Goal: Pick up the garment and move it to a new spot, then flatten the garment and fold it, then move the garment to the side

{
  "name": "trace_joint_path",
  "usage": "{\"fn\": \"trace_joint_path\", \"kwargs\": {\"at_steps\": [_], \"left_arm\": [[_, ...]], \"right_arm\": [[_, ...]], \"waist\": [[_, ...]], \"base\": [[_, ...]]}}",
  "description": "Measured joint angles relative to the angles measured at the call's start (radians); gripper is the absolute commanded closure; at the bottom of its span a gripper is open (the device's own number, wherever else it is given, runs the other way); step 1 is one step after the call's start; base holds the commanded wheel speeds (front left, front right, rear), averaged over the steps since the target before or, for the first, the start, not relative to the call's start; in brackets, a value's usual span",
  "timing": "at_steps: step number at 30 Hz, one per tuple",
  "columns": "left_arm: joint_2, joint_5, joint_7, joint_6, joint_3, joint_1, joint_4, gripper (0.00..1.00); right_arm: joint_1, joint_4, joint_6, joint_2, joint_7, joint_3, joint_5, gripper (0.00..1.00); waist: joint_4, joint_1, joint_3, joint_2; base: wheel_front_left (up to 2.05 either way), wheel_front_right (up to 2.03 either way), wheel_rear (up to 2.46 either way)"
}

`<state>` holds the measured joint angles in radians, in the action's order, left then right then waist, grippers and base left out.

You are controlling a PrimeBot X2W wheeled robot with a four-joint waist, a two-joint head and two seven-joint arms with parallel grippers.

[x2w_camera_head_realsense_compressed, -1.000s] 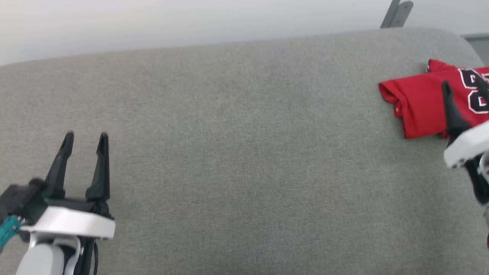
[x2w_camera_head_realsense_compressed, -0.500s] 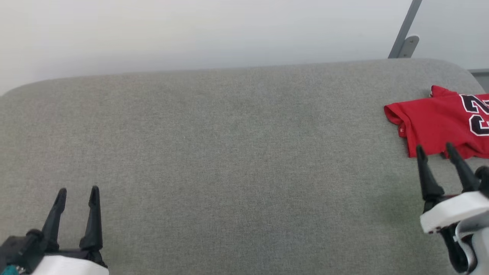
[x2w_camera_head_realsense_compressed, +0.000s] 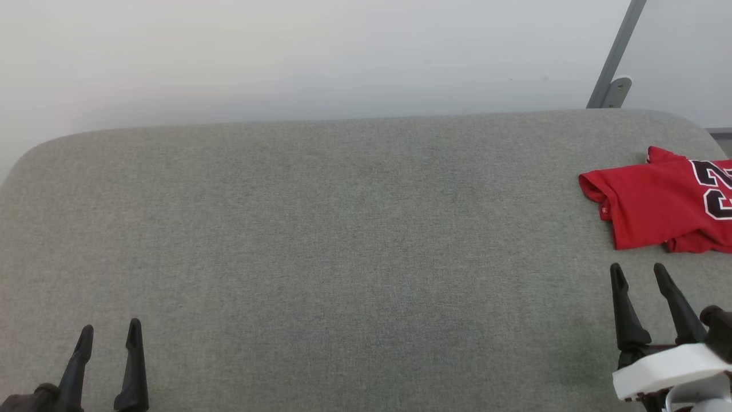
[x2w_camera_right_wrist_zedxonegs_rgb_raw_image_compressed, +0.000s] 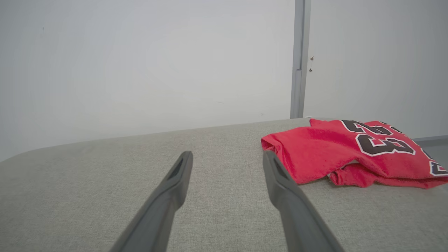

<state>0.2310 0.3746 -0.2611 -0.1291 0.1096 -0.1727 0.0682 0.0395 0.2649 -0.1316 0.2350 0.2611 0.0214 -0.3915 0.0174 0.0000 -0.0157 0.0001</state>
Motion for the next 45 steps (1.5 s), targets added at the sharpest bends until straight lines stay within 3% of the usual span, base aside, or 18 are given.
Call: {"fn": "trace_joint_path", "kwargs": {"at_steps": [29, 30, 34, 45], "left_arm": [[-0.026, 0.025, 0.0, 0.0, 0.001, -0.037, -0.017, 0.0], [-0.03, 0.027, 0.001, 0.0, 0.001, -0.036, -0.011, 1.0], [-0.056, 0.033, 0.005, 0.0, -0.01, -0.037, 0.025, 1.0], [-0.075, 0.217, 0.06, 0.0, -0.011, -0.007, 0.052, 1.0]], "right_arm": [[-0.094, -0.036, 0.0, -0.08, 0.0, 0.037, 0.024, 0.0], [-0.094, -0.03, 0.0, -0.081, 0.0, 0.037, 0.024, 1.0], [-0.111, 0.002, 0.0, -0.093, -0.007, 0.037, 0.02, 1.0], [-0.099, 0.004, 0.0, -0.107, -0.063, 0.044, -0.171, 1.0]], "waist": [[0.002, 0.0, 0.019, 0.0], [0.002, 0.0, 0.02, 0.0], [0.001, 0.0, 0.02, 0.0], [0.0, 0.0, 0.019, 0.0]], "base": [[0.0, 0.0, 0.0], [0.0, 0.0, 0.0], [0.0, 0.0, 0.0], [0.0, 0.0, 0.0]]}}
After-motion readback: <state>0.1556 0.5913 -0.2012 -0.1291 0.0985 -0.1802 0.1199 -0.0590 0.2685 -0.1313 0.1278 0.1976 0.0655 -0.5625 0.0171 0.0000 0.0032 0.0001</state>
